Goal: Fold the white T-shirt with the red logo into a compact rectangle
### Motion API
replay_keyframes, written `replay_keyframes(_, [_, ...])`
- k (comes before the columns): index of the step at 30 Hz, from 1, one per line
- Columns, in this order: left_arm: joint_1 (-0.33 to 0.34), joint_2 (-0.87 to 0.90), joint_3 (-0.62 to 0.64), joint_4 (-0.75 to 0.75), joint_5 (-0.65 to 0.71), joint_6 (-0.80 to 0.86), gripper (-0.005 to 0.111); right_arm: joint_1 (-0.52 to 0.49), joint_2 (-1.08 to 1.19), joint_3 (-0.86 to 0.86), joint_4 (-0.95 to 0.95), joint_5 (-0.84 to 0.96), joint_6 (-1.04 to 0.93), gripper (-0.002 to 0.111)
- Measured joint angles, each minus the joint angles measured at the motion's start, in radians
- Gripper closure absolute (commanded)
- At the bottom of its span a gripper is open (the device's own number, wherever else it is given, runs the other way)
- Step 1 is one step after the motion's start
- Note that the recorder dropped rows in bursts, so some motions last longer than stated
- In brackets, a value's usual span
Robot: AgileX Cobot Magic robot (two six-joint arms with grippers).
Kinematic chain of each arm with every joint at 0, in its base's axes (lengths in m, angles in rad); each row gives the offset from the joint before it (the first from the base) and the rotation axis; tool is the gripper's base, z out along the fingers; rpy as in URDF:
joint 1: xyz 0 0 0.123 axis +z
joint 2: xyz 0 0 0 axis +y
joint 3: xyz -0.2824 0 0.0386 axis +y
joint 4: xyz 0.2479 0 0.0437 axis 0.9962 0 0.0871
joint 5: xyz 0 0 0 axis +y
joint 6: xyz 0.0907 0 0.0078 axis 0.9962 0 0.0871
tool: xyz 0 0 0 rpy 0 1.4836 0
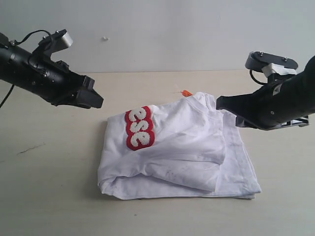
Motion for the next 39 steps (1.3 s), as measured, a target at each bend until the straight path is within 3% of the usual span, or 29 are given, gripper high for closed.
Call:
replay_keyframes(4, [0.0,-0.008,0.047,-0.013,-0.036,0.022,0.07,0.0,0.0,0.024,0.126,-0.024,-0.051,0.104])
replay_keyframes(13, [0.0,-0.008,0.101,-0.021,-0.05,0.03,0.07,0.0,0.069,0.026,0.216,0.003,-0.137,0.067])
replay_keyframes(17, [0.0,-0.008,0.104,-0.025,-0.05,0.03,0.07,0.0,0.112,0.026,0.228,0.003,-0.165,0.059])
replay_keyframes(21, [0.0,-0.008,0.104,-0.029,-0.05,0.03,0.07,0.0,0.156,0.026,0.329,-0.002,-0.251,0.058])
replay_keyframes(30, [0.0,-0.008,0.104,-0.029,-0.05,0.03,0.07,0.0,0.207,0.026,0.881,-0.013,-0.74,0.058])
replay_keyframes(34, [0.0,-0.008,0.104,-0.031,-0.05,0.03,0.07,0.0,0.244,0.026,0.961,-0.017,-0.817,0.059])
replay_keyframes(37, [0.0,-0.008,0.104,-0.035,-0.05,0.03,0.07,0.0,0.254,0.026,0.974,-0.019,-0.838,0.065])
replay_keyframes(39, [0.0,-0.008,0.104,-0.037,-0.05,0.03,0.07,0.0,0.257,0.012,0.977,-0.003,-0.863,0.076])
